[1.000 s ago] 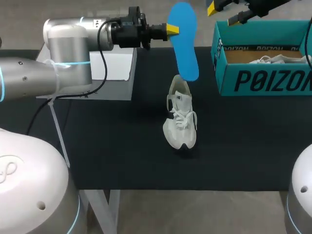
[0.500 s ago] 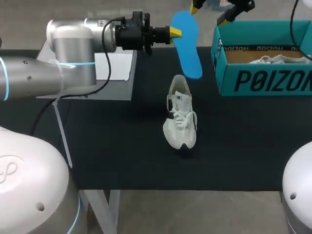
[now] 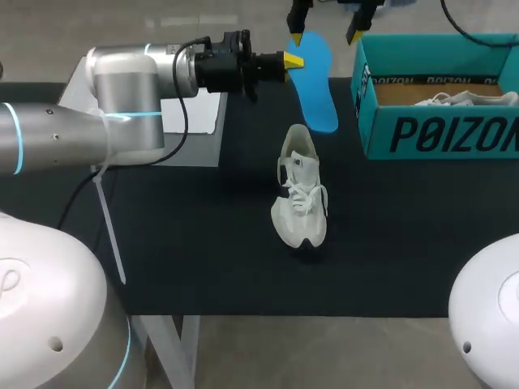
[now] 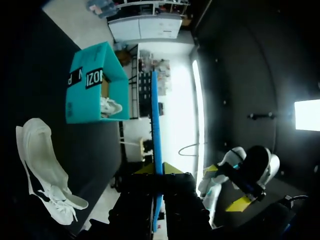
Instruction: Take the shoe out of the shoebox, open the shoe tongue, remove and reinsert the insole, then place the shoe into the shoebox
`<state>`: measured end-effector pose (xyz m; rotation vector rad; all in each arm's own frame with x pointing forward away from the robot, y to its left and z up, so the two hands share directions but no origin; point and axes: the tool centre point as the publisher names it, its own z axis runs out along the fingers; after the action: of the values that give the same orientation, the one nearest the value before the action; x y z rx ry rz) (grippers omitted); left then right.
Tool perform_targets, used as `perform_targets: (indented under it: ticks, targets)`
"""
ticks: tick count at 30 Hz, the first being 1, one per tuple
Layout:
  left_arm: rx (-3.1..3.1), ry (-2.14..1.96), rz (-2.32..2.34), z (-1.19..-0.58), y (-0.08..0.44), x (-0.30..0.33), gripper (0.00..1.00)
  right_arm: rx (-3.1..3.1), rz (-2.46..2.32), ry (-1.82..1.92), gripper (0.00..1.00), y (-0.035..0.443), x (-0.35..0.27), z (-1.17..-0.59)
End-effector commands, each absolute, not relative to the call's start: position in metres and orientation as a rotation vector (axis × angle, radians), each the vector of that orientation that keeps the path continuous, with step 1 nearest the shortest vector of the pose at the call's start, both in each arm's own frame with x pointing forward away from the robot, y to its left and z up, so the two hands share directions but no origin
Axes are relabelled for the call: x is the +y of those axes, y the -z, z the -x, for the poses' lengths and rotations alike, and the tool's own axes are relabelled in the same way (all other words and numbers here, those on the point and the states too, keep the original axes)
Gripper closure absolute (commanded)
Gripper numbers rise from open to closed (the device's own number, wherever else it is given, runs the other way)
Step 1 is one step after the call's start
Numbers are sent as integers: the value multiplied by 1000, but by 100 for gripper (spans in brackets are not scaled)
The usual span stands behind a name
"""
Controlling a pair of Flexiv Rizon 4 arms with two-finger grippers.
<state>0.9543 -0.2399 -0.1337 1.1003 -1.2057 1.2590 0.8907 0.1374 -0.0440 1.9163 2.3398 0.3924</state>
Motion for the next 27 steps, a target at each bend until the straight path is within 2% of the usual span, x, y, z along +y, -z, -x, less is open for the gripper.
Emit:
perform_targets:
  ticks: [1, 14, 27]
  targets:
    - [-1208, -1255, -1097, -956, 135, -240, 100, 2180, -1882, -65, 0, 42, 145, -899]
    - [-1185, -1285, -1091, -952, 133, -239, 100, 2040, -2060, -158, 0, 53, 146, -912]
    - [-1167, -1289, -1082, -950, 134, -237, 100, 2083, -2045, -176, 0, 54, 149, -911]
